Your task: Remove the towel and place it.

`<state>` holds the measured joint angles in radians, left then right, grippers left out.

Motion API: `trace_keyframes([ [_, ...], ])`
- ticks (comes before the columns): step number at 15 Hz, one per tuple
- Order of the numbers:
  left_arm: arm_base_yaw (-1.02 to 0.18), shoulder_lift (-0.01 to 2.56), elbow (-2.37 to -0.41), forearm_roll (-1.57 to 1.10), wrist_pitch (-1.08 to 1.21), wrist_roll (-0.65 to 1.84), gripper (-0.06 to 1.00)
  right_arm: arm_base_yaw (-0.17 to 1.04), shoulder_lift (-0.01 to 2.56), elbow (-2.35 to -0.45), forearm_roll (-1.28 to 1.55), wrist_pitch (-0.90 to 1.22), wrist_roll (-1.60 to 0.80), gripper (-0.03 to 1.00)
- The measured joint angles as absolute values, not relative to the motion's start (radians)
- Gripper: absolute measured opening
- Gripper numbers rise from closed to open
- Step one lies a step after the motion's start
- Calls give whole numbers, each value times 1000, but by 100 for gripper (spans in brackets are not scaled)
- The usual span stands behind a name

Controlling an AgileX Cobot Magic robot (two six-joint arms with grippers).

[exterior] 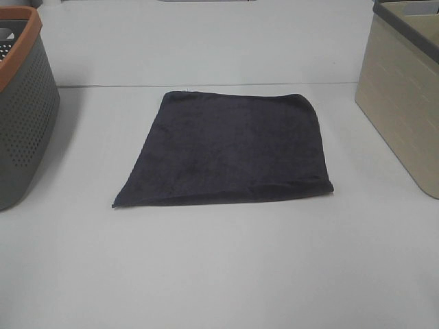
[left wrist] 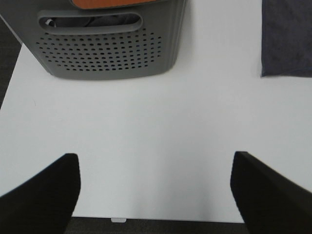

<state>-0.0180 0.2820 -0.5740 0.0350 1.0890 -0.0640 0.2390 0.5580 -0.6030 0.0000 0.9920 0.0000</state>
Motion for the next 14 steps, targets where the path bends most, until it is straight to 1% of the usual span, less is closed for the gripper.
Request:
trace_keyframes([
  [3, -18, 155, -547, 26, 1106, -64, 78, 239, 385, -535, 22, 1006, -6, 78],
  [4, -18, 60, -544, 24, 1103, -65, 78, 239, 310, -520, 23, 1025, -22, 78],
  [6, -18, -2, -530, 24, 1093, -65, 78, 239, 229, -511, 49, 1042, -69, 78],
  [14, -18, -5, -513, 24, 1052, -65, 78, 239, 0, -503, 89, 1051, -126, 76],
])
